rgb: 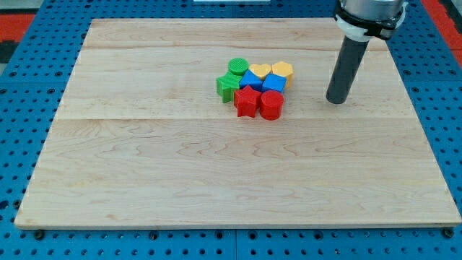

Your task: Push the cube towards the top center along with heart

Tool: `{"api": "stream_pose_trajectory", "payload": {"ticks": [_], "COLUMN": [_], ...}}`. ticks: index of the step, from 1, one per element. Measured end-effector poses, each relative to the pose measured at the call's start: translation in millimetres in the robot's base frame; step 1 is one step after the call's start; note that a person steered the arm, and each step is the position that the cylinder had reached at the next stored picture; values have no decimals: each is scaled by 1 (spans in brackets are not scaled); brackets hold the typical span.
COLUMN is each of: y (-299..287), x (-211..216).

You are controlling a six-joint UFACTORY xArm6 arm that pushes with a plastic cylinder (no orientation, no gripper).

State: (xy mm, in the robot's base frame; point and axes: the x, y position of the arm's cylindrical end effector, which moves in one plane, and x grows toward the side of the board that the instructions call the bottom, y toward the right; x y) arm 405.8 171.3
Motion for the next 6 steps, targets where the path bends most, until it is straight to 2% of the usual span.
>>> {"api": "stream_pose_trajectory", "payload": {"ticks": [1,2,3,4,5,6], "y": [30,25,19,-22,-80,-98], "x": [7,16,18,40,27,-33]}}
